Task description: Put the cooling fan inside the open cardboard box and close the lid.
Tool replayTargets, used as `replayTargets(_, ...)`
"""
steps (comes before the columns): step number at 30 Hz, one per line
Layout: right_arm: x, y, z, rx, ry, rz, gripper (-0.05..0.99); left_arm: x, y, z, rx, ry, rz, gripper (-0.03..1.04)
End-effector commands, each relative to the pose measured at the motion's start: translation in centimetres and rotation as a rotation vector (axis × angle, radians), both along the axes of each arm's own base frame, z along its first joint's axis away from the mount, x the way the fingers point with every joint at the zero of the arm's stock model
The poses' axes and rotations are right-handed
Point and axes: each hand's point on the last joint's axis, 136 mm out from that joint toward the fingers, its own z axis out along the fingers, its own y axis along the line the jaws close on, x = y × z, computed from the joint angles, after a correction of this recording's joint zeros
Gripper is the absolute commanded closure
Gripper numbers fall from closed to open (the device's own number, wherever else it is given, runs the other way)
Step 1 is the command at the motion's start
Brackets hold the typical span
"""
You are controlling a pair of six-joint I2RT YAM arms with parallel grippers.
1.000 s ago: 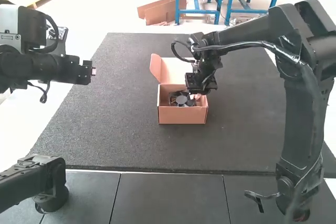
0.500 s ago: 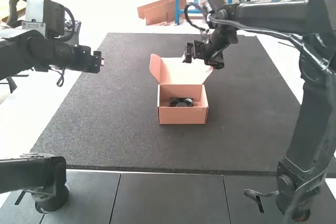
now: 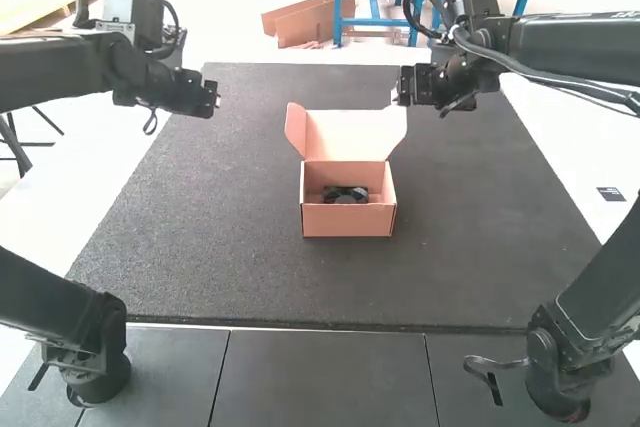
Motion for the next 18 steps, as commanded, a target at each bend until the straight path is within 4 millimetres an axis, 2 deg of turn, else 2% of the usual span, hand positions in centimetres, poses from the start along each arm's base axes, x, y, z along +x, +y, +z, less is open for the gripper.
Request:
replayTargets(1,1.0,0.2,2.2,0.014,-0.081,0.026,0.03,1.8,-1.4,1.5,0.015,-0.035,-0.03,0.04)
replayTargets(9,3.3,1.6,1.6,0.012,-0.064,0.065,0.03,5.1,-4.5,0.9,0.023,-0.025,-0.077,0.04)
replayTargets(18,5.4,2.8,0.0,-0.013,0.033,0.089,0.03,8.1,-5.2,-0.6,0.031,0.0,-0.076,0.04)
